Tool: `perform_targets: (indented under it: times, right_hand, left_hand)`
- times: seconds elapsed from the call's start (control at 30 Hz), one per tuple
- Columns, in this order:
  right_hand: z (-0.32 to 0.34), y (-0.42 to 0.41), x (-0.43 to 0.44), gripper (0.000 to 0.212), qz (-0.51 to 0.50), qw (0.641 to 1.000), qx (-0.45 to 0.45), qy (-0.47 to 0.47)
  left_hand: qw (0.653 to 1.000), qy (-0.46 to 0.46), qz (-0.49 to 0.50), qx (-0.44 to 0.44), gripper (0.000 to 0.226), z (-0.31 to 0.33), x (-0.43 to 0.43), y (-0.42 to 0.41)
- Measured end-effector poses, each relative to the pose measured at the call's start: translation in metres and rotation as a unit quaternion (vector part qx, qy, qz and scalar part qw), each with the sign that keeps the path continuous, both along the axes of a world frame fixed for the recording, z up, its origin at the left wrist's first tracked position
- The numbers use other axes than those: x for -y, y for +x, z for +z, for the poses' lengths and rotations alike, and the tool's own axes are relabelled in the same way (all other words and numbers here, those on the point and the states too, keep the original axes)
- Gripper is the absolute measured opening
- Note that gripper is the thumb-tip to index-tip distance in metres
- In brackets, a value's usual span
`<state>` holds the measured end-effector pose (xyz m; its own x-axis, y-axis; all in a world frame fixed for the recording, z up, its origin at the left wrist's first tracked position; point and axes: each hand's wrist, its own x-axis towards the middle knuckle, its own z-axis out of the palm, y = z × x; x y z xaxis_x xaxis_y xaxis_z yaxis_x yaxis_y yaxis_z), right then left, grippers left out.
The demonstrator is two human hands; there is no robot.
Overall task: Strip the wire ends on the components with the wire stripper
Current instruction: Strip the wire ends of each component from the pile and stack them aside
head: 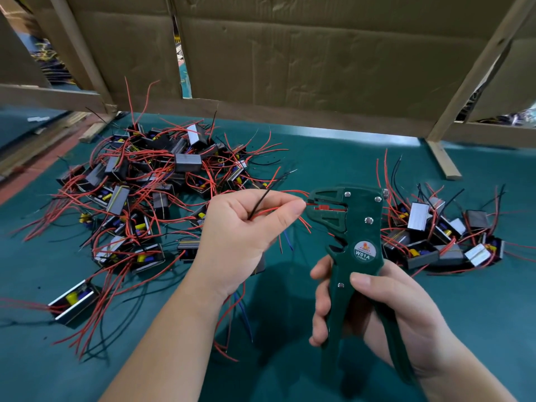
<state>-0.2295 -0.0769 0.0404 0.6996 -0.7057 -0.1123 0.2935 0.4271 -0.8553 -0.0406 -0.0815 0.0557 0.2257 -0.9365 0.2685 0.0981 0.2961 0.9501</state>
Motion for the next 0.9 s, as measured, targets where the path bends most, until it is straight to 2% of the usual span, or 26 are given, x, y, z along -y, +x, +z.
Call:
perform_targets:
  times: [0.23,0.5,0.9]
  right_hand:
    - [0.0008,-0.0002,-0.0015,0.044,0.0,1.0,-0.007,-0.005]
    - [0.0027,-0.0038,-0.0006,0.043,0.033,0.999,0.027,0.003]
    - [-0.0002,-0.0024,0.0018,0.044,0.027,1.0,0.004,-0.002]
  left_hand:
    - [1.0,-0.001,-0.014,0.006,0.005,0.0006,-0.0007,0.0003]
    - [0.998,-0.009,-0.063,0.021,0.013,0.0059,-0.0065,0.0043]
    - [0.993,-0.067,-0.048,0.084,0.009,0.0016,-0.0034,0.0063]
